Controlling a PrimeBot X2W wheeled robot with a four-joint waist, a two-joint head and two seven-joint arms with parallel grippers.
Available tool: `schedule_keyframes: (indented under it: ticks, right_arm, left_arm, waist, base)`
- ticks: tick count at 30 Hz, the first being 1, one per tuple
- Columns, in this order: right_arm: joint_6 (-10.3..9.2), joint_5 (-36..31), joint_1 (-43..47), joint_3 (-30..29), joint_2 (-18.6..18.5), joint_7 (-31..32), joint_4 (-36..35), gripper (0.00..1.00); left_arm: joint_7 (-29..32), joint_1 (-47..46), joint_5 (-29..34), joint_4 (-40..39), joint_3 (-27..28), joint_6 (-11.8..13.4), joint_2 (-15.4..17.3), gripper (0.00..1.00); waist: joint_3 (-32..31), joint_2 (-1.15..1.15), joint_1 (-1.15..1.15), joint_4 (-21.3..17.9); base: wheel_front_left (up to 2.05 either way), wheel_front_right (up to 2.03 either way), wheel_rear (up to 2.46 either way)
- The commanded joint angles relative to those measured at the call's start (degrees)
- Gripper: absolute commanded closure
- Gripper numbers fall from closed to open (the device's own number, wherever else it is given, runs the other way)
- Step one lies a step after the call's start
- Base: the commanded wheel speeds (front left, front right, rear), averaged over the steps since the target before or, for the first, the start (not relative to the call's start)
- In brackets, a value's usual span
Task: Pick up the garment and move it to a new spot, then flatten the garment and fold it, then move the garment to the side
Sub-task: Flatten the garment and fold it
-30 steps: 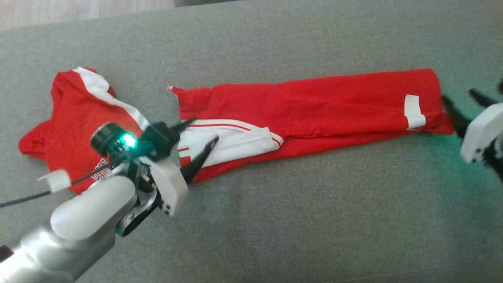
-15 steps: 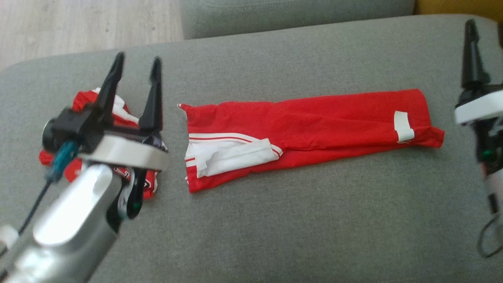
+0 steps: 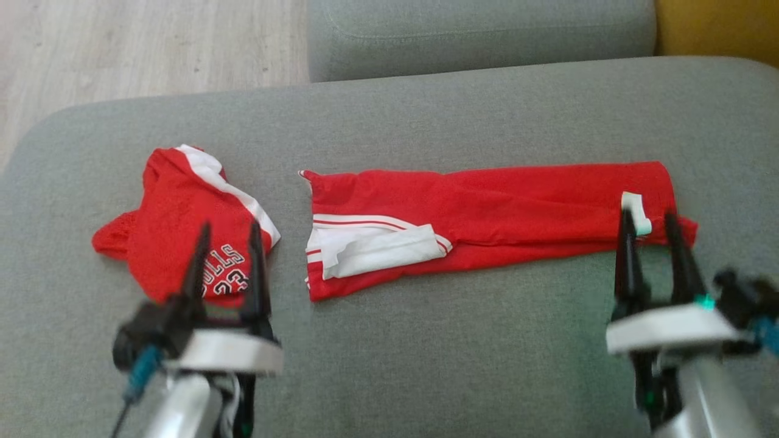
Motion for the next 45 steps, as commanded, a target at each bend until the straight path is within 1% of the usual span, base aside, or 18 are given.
schedule_keyframes:
  ticks: [1, 5, 8, 9, 13, 17, 19, 21, 24, 27, 31, 35, 44, 45]
  right_arm:
    - [-0.05, -1.01, -0.14, 1.07, 0.09, -0.67, -2.23, 0.00]
    - [-0.05, 0.00, 3.51, 1.33, 0.40, -0.68, -3.14, 0.00]
    - [-0.05, 0.59, 4.24, 1.65, 0.42, -0.69, -3.62, 0.00]
    - [-0.05, 0.39, 4.00, 1.53, 0.43, -0.69, -3.80, 0.00]
    - [-0.05, -0.42, 2.81, 0.34, 0.43, -0.69, -3.53, 0.00]
    - [-0.05, -2.41, -0.06, -2.93, 0.44, -0.68, -0.99, 0.00]
    - [-0.05, -2.99, -1.19, -4.07, 0.44, -0.48, 0.26, 0.00]
    - [-0.05, -4.00, -3.99, -6.82, 0.44, 0.16, 2.83, 0.00]
    - [-0.05, -6.99, -8.61, -13.42, 0.44, 2.39, 8.16, 0.00]
    - [-0.05, -11.61, -13.14, -20.67, 0.44, 5.50, 14.45, 0.00]
    - [-0.05, -17.93, -18.05, -27.23, 0.44, 8.03, 20.99, 0.00]
    - [-0.05, -22.10, -21.22, -30.70, 0.44, 9.26, 25.70, 0.00]
    - [-0.05, -27.45, -24.53, -35.50, 0.44, 9.72, 33.55, 0.00]
    - [-0.05, -27.69, -24.79, -35.61, 0.44, 9.55, 34.31, 0.56]
  left_arm:
    - [-0.45, -0.65, 1.71, -0.85, 2.98, -0.88, -0.19, 0.00]
    - [-0.45, 2.09, 5.36, 0.66, 6.26, -3.77, -3.42, 0.00]
    - [-0.45, 2.53, 7.84, 1.25, 8.51, -5.79, -4.98, 0.00]
    - [-0.45, 2.34, 9.28, 1.48, 9.73, -6.95, -5.75, 0.00]
    - [-0.45, 1.49, 11.41, 2.20, 11.29, -9.18, -7.00, 0.00]
    - [-0.45, 0.29, 12.97, 2.91, 11.88, -10.84, -7.90, 0.00]
    - [-0.45, -0.02, 13.28, 2.97, 12.08, -11.13, -8.06, 0.00]
    - [-0.45, -0.62, 13.92, 3.11, 12.39, -11.63, -8.29, 0.00]
    - [-0.46, -1.59, 14.86, 3.18, 12.61, -12.31, -8.53, 0.00]
    - [-0.46, -2.57, 15.34, 3.15, 12.68, -12.93, -8.81, 0.00]
    - [-0.46, -3.71, 15.76, 3.11, 12.51, -13.57, -9.12, 0.00]
    - [-0.46, -4.49, 16.03, 3.06, 12.52, -14.02, -9.32, 0.00]
    - [-0.46, -4.78, 16.71, 3.50, 13.12, -14.53, -9.54, 0.00]
    - [-0.46, -4.80, 16.80, 3.57, 13.23, -14.57, -9.55, 0.00]
  waist:
    - [-0.32, 0.00, 0.01, 0.28]
    - [-0.38, 0.00, 0.01, 0.62]
    - [-0.16, 0.00, 0.01, 0.89]
    - [0.03, 0.00, 0.01, 1.09]
    - [0.91, 0.00, 0.01, 1.58]
    - [2.65, 0.00, 0.01, 2.12]
    - [3.20, 0.00, 0.01, 2.23]
    - [4.41, 0.00, 0.01, 2.50]
    - [6.26, 0.00, 0.01, 2.94]
    - [7.83, 0.00, 0.01, 3.54]
    - [9.51, 0.00, 0.01, 4.25]
    - [10.62, 0.00, 0.01, 4.75]
    - [11.08, 0.00, 0.01, 4.72]
    - [10.98, 0.00, 0.01, 4.60]
  base:
    - [0.00, 0.00, 0.00]
    - [0.00, 0.00, 0.00]
    - [0.00, 0.00, 0.00]
    - [0.00, 0.00, 0.00]
    - [0.00, 0.00, 0.00]
    - [0.00, 0.00, 0.00]
    - [0.00, 0.00, 0.00]
    - [0.00, 0.00, 0.00]
    - [0.00, 0.00, 0.00]
    - [0.00, 0.00, 0.00]
    - [0.00, 0.00, 0.00]
    - [0.00, 0.00, 0.00]
    - [0.00, 0.00, 0.00]
    - [0.00, 0.00, 0.00]
